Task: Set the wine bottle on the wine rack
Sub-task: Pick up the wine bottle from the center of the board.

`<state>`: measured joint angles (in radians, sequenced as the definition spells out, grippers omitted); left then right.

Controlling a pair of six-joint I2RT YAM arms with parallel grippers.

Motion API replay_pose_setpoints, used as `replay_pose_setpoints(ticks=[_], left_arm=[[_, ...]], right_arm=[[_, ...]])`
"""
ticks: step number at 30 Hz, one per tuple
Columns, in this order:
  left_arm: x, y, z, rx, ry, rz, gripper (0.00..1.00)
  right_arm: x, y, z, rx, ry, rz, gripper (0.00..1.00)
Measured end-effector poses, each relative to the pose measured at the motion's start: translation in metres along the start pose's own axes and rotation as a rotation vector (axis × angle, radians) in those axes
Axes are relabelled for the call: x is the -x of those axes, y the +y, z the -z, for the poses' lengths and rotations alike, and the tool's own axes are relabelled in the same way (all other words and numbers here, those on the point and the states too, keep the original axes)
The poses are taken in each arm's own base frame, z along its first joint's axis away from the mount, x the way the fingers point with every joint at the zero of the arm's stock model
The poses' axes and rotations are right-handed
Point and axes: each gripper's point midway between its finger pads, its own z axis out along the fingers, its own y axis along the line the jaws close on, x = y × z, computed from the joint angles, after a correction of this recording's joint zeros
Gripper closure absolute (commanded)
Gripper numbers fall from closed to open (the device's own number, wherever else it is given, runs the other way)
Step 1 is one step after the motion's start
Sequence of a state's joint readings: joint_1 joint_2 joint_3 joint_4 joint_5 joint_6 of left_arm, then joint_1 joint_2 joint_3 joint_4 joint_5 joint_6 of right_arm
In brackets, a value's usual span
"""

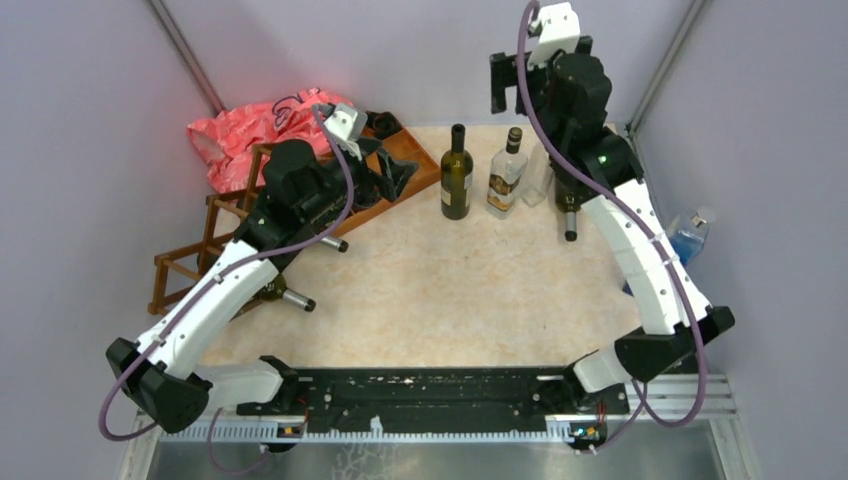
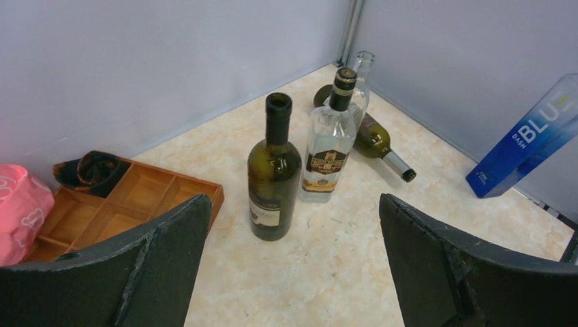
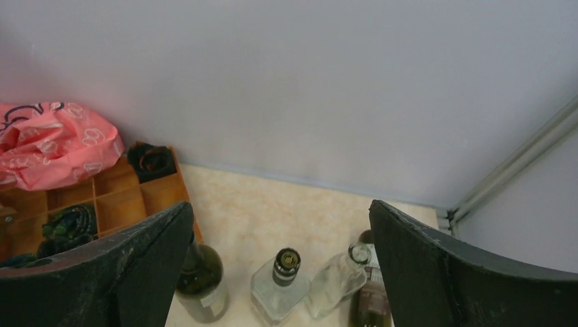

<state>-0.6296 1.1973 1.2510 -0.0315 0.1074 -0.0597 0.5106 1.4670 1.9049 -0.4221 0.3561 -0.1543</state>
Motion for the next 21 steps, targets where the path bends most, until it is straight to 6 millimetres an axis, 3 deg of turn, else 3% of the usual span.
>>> replay_pose_setpoints(ticks=[2,4,9,12,16,21], left_arm=[[-0.004,0.008,-0.003,0.006,0.017,0.007,0.02],[-0.011,0.011,-0.005,0.008,0.039,0.017,0.02],[-0.022,0.006,-0.011,-0.028,0.069,0.055,0.02],[-0.034,0.004,-0.021,-0.052,0.093,0.071,0.02],[-0.066,0.003,-0.049,-0.099,0.142,0.079,0.07],[-0.112,0.002,-0.081,-0.165,0.174,0.068,0.07]], right_arm=[[-0.018,-0.002,0.001,0.006,0.036,-0.039,0.02],[-0.044,0.009,0.007,0.048,0.079,-0.051,0.01],[-0.120,0.022,0.033,0.095,0.240,-0.087,0.03],[-0.149,0.029,0.051,0.123,0.292,-0.141,0.05],[-0.188,0.036,0.086,0.167,0.343,-0.214,0.10],[-0.225,0.047,0.109,0.206,0.384,-0.284,0.12]])
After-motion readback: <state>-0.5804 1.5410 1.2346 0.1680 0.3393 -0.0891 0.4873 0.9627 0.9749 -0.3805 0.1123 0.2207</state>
